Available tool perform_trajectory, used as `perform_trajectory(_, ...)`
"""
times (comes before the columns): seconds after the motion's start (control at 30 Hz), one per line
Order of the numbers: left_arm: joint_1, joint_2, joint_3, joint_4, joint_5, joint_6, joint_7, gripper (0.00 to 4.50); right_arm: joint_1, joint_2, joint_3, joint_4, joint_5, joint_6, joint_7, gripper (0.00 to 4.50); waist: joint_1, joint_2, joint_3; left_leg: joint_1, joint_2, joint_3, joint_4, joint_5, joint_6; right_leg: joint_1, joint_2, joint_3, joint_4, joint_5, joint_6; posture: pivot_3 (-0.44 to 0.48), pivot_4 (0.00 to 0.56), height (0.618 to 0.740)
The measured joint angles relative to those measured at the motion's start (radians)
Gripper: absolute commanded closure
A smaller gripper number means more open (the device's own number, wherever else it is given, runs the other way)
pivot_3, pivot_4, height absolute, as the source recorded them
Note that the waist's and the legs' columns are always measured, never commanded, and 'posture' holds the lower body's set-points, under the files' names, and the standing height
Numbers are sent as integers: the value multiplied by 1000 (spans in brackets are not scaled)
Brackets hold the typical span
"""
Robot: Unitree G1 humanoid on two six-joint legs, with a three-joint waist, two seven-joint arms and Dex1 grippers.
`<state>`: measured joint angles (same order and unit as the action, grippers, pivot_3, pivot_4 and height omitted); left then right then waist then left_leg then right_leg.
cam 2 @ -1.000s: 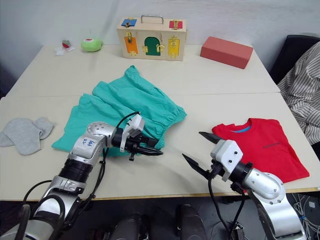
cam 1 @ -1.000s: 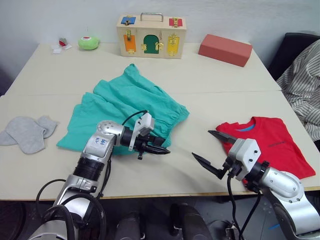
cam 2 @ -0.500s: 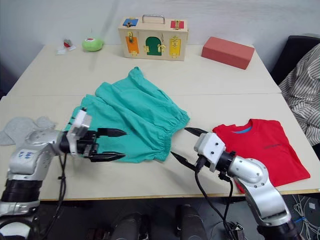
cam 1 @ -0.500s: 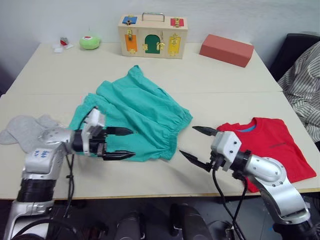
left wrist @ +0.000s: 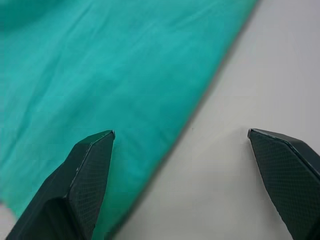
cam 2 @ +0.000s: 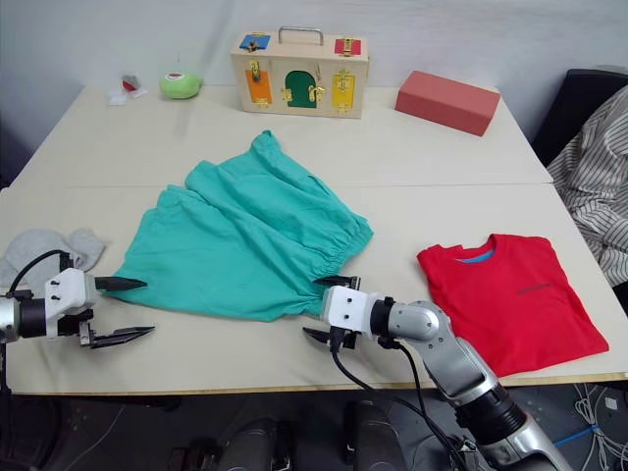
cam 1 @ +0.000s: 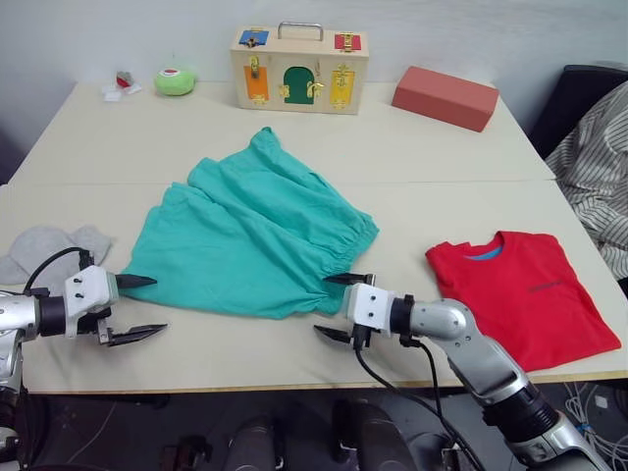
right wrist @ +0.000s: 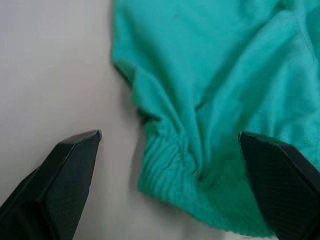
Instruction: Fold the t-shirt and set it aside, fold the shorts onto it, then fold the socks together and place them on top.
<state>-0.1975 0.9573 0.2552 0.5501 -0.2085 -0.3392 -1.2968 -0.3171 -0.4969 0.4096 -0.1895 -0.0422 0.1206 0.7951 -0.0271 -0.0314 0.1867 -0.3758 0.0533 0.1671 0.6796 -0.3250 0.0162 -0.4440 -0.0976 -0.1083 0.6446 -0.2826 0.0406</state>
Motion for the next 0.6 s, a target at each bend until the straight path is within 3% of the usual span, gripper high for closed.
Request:
perform_trajectory(0.17, -107, -1, -54, 129, 80, -110, 104, 1208, -18, 32, 17, 31, -41, 10, -24, 2320, 1, 2, -2, 3, -1, 0, 1, 0, 1, 2, -2, -1, 3, 1, 1, 0, 150, 740)
perform_trajectory(0.37, -185, -23, -108, 224, 112, -158, 134, 3186, -18, 16, 16, 43, -55, -18, -5, 4496, 2, 7, -4, 5, -1, -1, 0, 2, 0, 2, -2, -1, 7, 0, -1, 0, 150, 740)
perform_trajectory(0.5, -145, -25, -114, 173, 67, -94, 67, 4462, -16, -4, 14, 43, -51, -48, 14, 4500, 0, 7, -4, 5, -1, 0, 0, 2, -1, 1, -1, 0, 7, 0, -1, 0, 150, 740)
perform_trajectory(0.6, -17, -6, -101, -2, -43, 51, -33, 4462, -1, -29, -14, 42, -16, -78, 48, 4500, -3, 7, -4, 4, -1, 2, 0, 1, -1, 1, -1, 1, 5, 0, 0, 0, 150, 740)
